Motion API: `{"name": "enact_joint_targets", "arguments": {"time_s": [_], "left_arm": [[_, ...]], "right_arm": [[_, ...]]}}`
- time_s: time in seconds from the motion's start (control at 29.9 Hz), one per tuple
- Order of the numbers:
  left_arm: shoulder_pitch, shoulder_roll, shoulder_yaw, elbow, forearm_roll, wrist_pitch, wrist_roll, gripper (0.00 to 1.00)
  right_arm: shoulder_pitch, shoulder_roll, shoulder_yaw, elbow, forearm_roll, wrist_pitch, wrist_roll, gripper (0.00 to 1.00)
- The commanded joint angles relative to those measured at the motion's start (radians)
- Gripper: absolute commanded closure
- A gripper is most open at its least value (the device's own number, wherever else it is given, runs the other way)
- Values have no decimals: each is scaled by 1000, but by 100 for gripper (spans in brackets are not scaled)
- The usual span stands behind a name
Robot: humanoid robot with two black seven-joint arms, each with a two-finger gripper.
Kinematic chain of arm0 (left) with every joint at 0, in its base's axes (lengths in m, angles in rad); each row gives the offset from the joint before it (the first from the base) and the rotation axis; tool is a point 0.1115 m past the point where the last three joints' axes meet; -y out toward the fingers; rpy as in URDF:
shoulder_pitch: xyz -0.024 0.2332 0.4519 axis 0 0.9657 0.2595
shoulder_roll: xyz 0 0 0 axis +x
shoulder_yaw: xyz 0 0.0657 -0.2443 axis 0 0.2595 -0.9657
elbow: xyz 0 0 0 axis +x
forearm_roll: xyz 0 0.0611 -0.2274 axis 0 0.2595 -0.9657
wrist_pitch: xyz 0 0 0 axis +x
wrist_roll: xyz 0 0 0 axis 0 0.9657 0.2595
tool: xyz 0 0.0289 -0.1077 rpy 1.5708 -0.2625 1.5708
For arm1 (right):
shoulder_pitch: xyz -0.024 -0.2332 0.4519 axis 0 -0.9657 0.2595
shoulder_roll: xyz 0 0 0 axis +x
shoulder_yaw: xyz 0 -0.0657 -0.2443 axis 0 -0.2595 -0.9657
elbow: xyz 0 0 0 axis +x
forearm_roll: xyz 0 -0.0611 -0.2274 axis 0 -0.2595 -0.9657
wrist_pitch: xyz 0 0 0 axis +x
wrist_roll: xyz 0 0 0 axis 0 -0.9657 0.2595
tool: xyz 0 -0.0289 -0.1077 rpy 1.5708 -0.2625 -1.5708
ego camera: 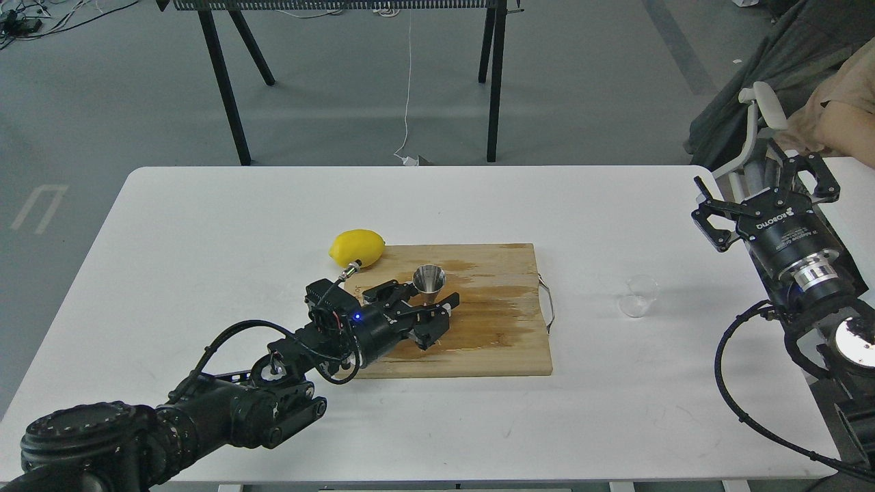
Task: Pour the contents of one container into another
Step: 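Lower the jigger upright onto the wooden board with the left hand, then open the left hand to release the jigger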
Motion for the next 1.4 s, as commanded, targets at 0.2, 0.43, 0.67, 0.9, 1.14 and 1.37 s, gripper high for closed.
{"name": "enact_joint_targets", "arguments": {"time_s": [0.2, 0.43, 0.67, 0.9, 1.14, 1.37], "left_arm": [[-3, 0, 0, -41, 0, 0, 0, 5], [-1, 0, 0, -44, 0, 0, 0, 5], [6, 0, 0, -44, 0, 0, 0, 5], [19, 0, 0, -44, 0, 0, 0, 5], [20, 0, 0, -44, 0, 0, 0, 5], [22, 38, -3, -44, -1, 0, 0, 5]], "right_arm": [[0, 0, 0, 2, 0, 0, 0, 1], [0, 0, 1, 3, 0, 0, 0, 1], [0, 0, 1, 5, 0, 0, 0, 1], [0, 0, 1, 5, 0, 0, -2, 1], [0, 0, 1, 6, 0, 0, 0, 1], [0, 0, 1, 6, 0, 0, 0, 1]]}}
